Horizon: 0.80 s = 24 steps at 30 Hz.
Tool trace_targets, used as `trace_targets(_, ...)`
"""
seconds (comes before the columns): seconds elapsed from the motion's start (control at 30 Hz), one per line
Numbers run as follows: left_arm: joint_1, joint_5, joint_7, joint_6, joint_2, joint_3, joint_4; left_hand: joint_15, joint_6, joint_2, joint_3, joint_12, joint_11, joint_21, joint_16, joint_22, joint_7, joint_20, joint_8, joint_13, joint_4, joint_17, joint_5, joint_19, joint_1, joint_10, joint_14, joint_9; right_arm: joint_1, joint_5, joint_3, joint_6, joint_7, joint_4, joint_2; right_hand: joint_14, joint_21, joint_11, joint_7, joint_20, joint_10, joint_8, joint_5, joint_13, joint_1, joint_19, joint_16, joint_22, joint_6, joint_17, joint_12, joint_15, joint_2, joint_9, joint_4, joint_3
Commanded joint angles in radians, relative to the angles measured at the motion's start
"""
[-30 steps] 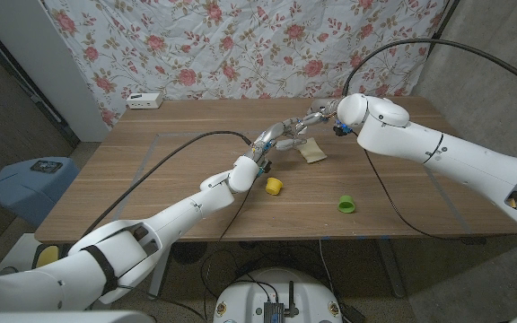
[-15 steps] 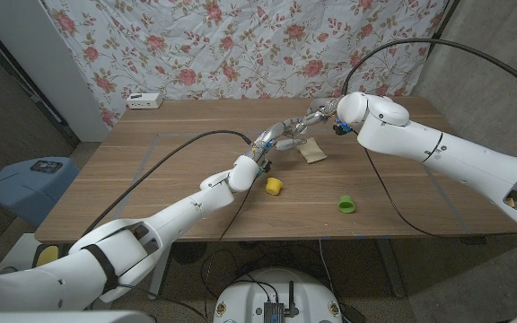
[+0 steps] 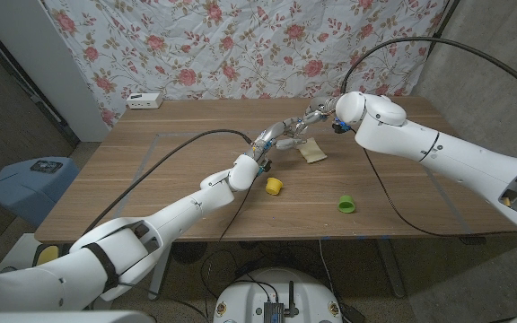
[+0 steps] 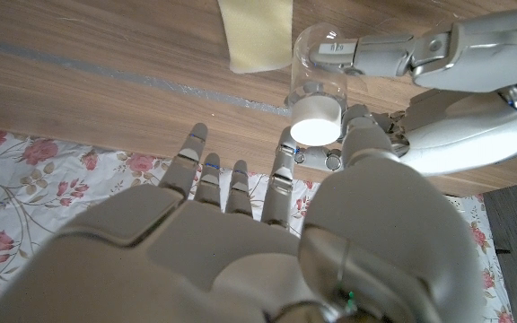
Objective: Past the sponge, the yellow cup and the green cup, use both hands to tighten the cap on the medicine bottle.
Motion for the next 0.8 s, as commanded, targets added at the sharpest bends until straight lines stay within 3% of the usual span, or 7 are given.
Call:
trace_targets(0.03, -0.003, -0.001, 0.000, -0.003, -0.003, 0.002, 0.006, -0.066, 0.005, 0.006, 0.008, 0.004, -0.035, 0.000, 0.005, 0.002, -0.004, -0.041, 0.000, 0.004, -0.001, 0.001, 0.009, -0.004, -0.002, 0.039, 0.004, 0.003, -0.009, -0.011, 0.009, 0.007, -0.004, 0.014, 0.010, 0.010, 0.007, 0.002, -0.004, 0.000, 0.012, 0.011, 0.003, 0.004, 0.011, 0.009, 0.007, 0.003, 0.024, 0.002, 0.012, 0.006, -0.001, 0.004, 0.001, 0.008)
trace_targets(0.8, -0.004, -0.003, -0.002, 0.001, -0.009, 0.005, 0.009, -0.066, 0.008, 0.007, 0.007, 0.003, -0.034, 0.000, 0.005, 0.002, -0.004, -0.042, 0.001, 0.004, 0.000, 0.001, 0.009, -0.004, -0.003, 0.039, 0.005, 0.003, -0.051, -0.024, 0.033, -0.001, -0.051, -0.002, 0.005, 0.064, 0.014, -0.022, -0.015, -0.014, 0.071, 0.051, -0.007, 0.003, 0.042, 0.053, 0.017, 0.003, 0.141, 0.000, 0.022, 0.003, -0.006, 0.005, 0.006, 0.017)
